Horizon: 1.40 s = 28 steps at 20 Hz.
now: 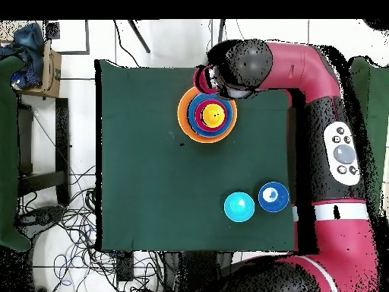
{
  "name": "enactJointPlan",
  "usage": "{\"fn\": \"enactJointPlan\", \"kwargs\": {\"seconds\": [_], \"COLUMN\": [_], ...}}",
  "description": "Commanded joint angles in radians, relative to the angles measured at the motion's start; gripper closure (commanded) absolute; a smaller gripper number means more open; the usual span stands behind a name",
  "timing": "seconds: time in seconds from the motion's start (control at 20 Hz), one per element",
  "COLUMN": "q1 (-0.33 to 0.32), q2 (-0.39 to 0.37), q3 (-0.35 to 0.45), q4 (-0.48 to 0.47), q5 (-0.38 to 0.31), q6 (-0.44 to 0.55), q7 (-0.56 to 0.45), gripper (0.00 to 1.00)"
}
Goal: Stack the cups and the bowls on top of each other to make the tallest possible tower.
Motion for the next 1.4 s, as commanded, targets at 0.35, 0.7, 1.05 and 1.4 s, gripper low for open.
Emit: {"fn": "enactJointPlan", "kwargs": {"seconds": [0.35,0.7,1.05,1.4], "q1": [0.018,0.009,0.015,0.003], "q2": [0.014,0.006,0.010,0.010], "q3": [0.012,0.013,0.005,0.004], "q4": [0.093,0.115,0.112,0.119], "q5": [-0.046,-0.056,-0.069,-0.090], "q6": [0.117,0.143,0.187,0.196], "q7": [-0.309,-0.348,-0.368,-0.390], "gripper": [1.00,1.00,1.00,1.00]}}
